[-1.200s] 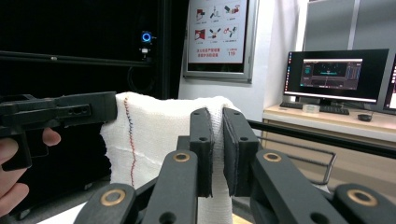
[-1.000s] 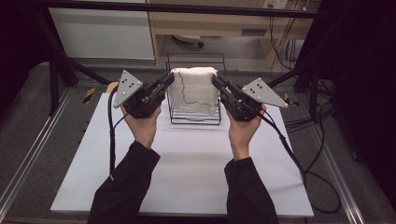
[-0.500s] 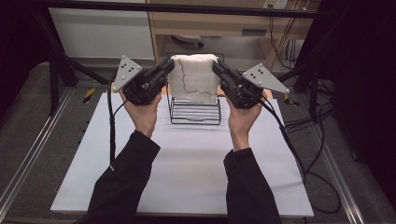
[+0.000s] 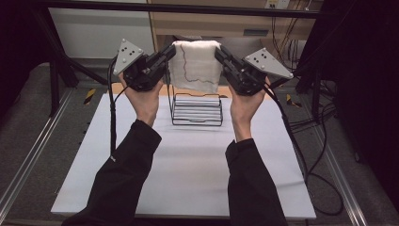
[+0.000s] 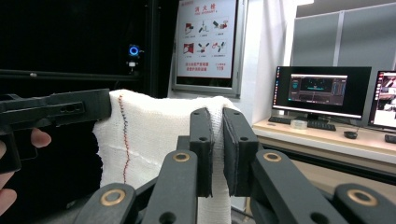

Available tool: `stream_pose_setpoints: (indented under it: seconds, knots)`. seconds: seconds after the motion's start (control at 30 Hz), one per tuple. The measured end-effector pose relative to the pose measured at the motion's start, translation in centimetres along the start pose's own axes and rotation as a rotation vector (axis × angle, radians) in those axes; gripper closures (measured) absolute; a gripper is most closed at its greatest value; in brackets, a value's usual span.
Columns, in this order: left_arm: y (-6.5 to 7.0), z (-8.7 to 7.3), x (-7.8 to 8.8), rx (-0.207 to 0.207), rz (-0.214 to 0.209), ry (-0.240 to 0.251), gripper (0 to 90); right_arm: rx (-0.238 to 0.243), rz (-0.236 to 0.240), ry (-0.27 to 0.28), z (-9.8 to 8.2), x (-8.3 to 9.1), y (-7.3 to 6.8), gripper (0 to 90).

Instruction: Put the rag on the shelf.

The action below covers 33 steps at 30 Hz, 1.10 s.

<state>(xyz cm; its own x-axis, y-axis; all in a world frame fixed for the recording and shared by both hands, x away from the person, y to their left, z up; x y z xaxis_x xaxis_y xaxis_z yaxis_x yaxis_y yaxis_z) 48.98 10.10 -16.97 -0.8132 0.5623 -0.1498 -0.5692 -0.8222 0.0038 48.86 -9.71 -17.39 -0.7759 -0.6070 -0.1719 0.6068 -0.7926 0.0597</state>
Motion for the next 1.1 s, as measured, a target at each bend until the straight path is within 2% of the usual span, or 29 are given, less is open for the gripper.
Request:
stream_pose_setpoints:
  seconds: [0.53, 0.63, 0.77, 0.83, 1.07, 1.1]
  knots:
    - [-1.4, 1.3, -2.4, -0.011, 0.023, -0.01, 84.2, 0.003, -0.023, 0.001, 1.0, -2.4, 1.4, 83.3]
    - [-1.8, 1.2, -3.0, 0.001, 0.026, -0.017, 84.2, -0.001, -0.029, -0.006, 0.9, -2.9, 1.8, 83.3]
    - [-2.2, 1.0, -3.4, -0.005, 0.034, -0.026, 84.2, 0.004, -0.031, -0.016, 0.7, -3.4, 2.1, 83.3]
    - [-2.5, 0.7, -4.0, 0.009, 0.035, -0.033, 84.2, 0.0, -0.035, -0.022, 0.5, -3.7, 2.3, 83.3]
    - [-3.1, 0.4, -4.9, -0.008, 0.047, -0.051, 84.2, -0.014, -0.042, -0.032, 0.3, -4.8, 3.4, 83.2]
    - [-3.1, 0.5, -5.0, 0.001, 0.046, -0.044, 84.1, -0.015, -0.042, -0.038, 0.2, -4.9, 3.4, 83.2]
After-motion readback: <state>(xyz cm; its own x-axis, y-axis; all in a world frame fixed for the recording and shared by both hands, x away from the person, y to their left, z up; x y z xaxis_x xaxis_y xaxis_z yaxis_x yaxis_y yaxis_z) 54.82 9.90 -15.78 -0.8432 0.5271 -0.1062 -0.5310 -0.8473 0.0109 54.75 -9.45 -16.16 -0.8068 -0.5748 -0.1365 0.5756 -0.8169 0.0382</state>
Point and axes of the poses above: each handheld gripper's, and its own axes: x roughly backward along the jaws, z roughly out of its top, y roughly to its right, the point moved 6 cm from there along -x, roughly forward along the jaws, and after that the axes turned 2 degrees about z, right-handed, at the moved point
